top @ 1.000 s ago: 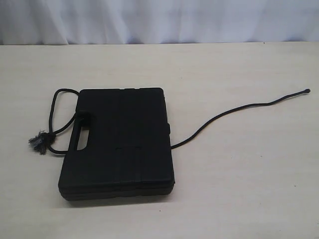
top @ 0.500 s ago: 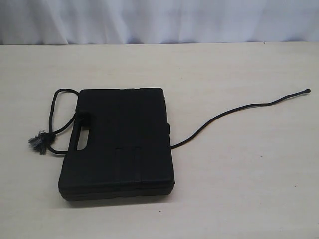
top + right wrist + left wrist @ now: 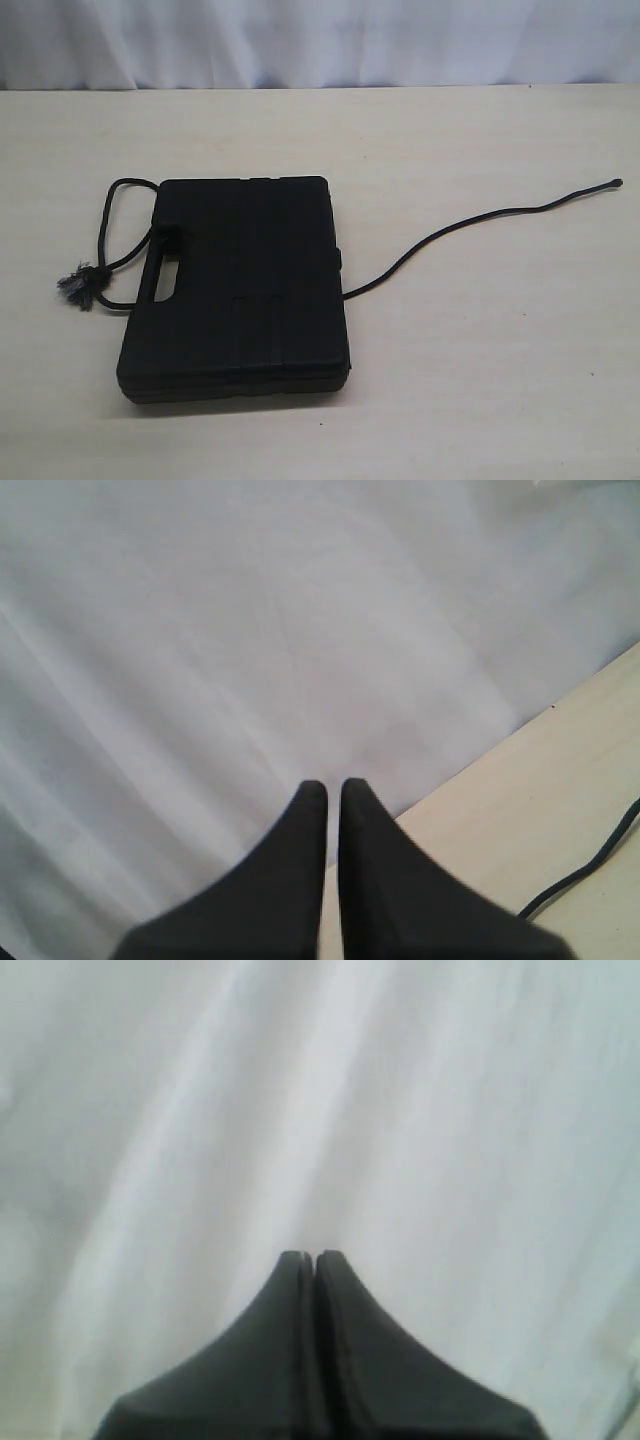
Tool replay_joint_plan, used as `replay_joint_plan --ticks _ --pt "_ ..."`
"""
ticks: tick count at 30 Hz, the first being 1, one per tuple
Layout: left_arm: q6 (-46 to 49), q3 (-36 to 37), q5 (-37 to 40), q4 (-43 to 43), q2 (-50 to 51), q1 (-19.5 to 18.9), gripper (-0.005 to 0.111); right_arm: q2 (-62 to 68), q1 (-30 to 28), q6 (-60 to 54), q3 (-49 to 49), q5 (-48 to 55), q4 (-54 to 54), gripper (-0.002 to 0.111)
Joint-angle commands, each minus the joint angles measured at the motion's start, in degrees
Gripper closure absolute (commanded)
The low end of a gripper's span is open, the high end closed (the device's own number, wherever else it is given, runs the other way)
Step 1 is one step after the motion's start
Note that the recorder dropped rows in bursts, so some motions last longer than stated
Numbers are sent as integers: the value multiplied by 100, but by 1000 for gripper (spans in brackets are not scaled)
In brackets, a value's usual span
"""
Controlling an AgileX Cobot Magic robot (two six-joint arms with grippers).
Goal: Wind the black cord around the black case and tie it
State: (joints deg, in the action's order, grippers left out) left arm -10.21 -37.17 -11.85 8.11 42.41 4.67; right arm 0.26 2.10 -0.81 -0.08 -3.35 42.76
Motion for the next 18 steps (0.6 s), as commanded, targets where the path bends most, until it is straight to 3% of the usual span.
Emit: replay_joint_plan --ticks 1,5,9,14,18 --pt "263 -1885 3672 -751 2263 4 107 -26 -1 -44 8 103 -16 104" --pt "606 -2859 6004 -727 3881 4 107 -26 -1 -44 8 103 -16 104" --pt "1077 -3225 7140 -321 5189 4 107 -26 -1 -44 8 103 -16 104" --pt "1648 -3225 7273 271 6072 4 105 -26 -1 -44 8 103 -16 104" --pt "1687 -3225 7051 354 6331 4 90 -26 -1 -44 8 91 -16 104"
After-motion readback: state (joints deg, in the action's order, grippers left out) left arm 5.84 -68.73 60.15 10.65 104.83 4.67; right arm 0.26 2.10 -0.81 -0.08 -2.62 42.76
